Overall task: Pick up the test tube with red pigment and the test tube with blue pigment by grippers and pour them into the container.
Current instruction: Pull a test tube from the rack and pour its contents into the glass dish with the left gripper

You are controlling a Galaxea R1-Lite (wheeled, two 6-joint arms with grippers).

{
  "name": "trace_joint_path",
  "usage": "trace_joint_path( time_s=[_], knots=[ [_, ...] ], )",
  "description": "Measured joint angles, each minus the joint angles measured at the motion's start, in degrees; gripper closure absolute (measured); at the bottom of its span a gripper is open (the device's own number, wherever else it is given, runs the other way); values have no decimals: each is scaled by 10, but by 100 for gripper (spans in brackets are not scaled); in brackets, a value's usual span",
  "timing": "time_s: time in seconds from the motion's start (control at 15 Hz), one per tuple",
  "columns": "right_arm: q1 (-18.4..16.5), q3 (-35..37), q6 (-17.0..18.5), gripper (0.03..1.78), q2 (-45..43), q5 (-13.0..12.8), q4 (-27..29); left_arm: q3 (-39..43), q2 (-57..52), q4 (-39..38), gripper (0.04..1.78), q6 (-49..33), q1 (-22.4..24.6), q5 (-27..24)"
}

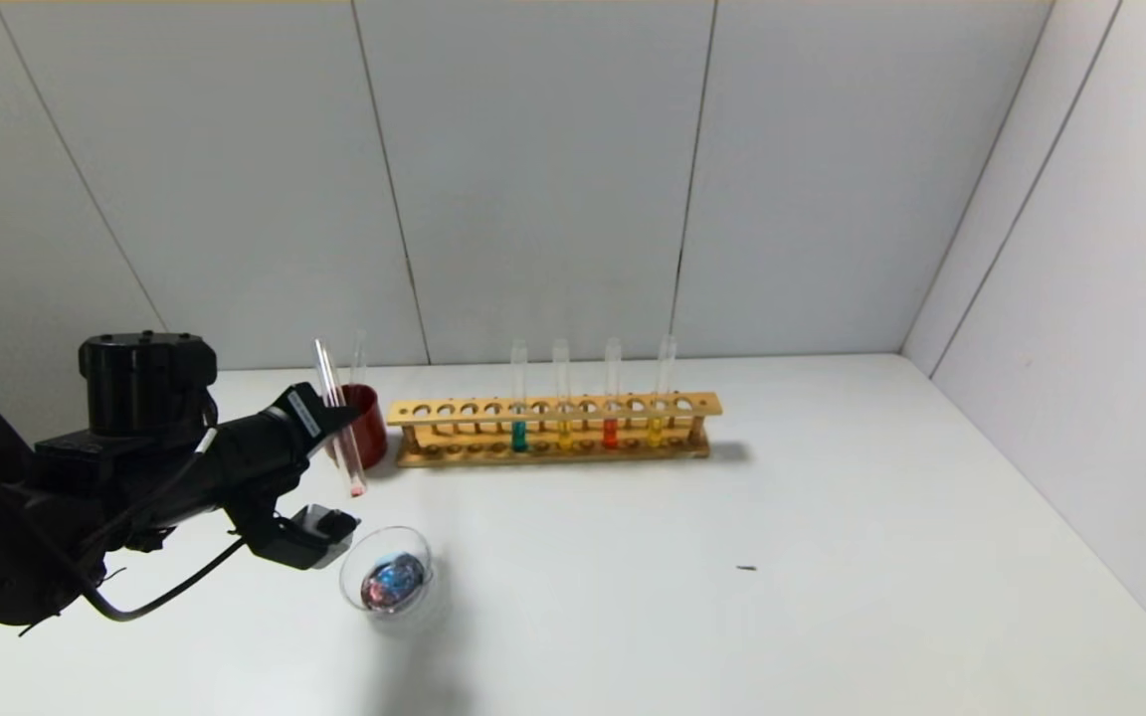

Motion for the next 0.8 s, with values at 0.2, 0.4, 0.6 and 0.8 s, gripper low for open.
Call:
trace_joint_path(
  time_s=[0.2,0.4,0.6,0.8],
  knots=[
    [0,0,0,6,0,0,0,16,-3,-5,151,0,-14,3],
    [0,0,0,6,0,0,0,22,-8,-6,151,2,-18,3],
    [0,0,0,6,0,0,0,24,-10,-21,151,3,-24,3],
    [0,0,0,6,0,0,0,25,-11,-52,151,24,-31,0]
  ],
)
